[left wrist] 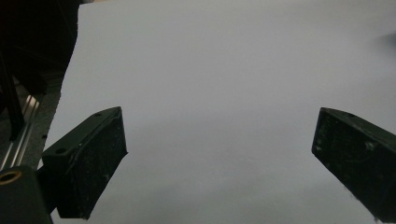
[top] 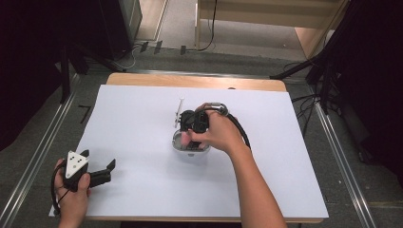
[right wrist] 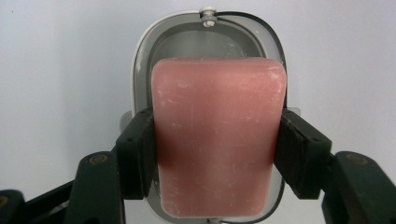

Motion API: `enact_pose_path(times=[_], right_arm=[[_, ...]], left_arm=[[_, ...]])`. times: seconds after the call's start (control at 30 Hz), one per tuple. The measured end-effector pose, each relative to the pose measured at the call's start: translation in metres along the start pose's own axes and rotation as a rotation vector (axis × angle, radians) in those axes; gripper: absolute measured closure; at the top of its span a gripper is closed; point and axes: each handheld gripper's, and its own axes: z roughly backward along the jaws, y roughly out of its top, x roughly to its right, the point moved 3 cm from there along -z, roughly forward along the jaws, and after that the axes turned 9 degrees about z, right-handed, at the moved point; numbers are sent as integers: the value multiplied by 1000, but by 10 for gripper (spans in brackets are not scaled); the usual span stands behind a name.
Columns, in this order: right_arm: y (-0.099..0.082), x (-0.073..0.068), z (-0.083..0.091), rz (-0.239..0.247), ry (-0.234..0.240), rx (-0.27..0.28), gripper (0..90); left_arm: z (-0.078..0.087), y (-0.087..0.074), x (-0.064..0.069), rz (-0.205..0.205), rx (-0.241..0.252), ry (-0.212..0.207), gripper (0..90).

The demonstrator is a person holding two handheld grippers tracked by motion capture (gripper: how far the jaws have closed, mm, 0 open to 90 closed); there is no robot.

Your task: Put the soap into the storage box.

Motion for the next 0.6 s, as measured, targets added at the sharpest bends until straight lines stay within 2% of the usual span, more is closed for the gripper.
enact_pose_path(times=[0.37,0.6], right_arm=[[-2,1,-3,1,9,-6,388],[-3,2,-4,-23,17,8,385]], left_arm=[[0,0,0,0,0,0,37],[0,0,0,0,-1,-2,36]])
